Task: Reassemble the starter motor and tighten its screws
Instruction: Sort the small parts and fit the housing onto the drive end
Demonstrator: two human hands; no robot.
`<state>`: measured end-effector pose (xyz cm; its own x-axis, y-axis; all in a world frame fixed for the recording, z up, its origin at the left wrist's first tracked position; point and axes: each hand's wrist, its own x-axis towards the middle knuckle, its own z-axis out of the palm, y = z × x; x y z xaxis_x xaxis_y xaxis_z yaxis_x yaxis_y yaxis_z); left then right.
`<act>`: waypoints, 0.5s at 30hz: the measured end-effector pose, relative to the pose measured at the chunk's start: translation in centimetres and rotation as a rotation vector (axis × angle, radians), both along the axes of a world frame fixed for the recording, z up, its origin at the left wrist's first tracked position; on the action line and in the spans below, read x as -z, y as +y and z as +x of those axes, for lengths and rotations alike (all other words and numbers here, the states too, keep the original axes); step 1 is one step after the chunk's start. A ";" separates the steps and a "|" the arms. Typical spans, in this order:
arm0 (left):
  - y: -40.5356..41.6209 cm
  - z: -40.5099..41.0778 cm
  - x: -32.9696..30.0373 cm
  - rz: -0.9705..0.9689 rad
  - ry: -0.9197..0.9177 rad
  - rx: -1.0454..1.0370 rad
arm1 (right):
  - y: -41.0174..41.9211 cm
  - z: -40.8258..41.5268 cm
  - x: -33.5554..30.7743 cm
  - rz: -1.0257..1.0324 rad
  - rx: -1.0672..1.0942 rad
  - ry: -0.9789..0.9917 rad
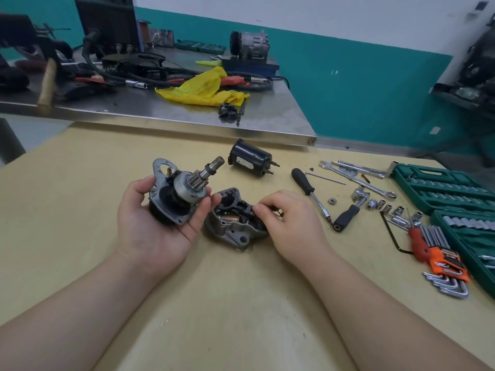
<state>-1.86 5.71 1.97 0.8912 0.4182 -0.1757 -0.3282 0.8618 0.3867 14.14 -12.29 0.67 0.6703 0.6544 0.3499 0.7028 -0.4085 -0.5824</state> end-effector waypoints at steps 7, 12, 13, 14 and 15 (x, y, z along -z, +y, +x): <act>-0.2 -0.3 0.2 -0.014 0.009 0.028 | 0.1 1.1 0.4 0.169 0.100 0.179; -0.1 -0.4 0.2 -0.005 0.007 0.038 | -0.5 2.8 0.4 0.480 0.257 0.566; 0.0 -0.4 0.2 -0.002 0.005 0.040 | -0.7 3.3 0.3 0.497 0.297 0.540; 0.0 -0.4 0.2 -0.001 0.002 0.043 | -0.9 3.8 0.4 0.483 0.336 0.476; 0.0 -0.4 0.2 -0.001 -0.002 0.045 | -1.0 4.2 0.5 0.438 0.364 0.394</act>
<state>-2.26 5.71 1.77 0.9096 0.3770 -0.1746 -0.2894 0.8764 0.3849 18.30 -13.27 0.20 0.9519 0.2177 0.2155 0.2675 -0.2475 -0.9312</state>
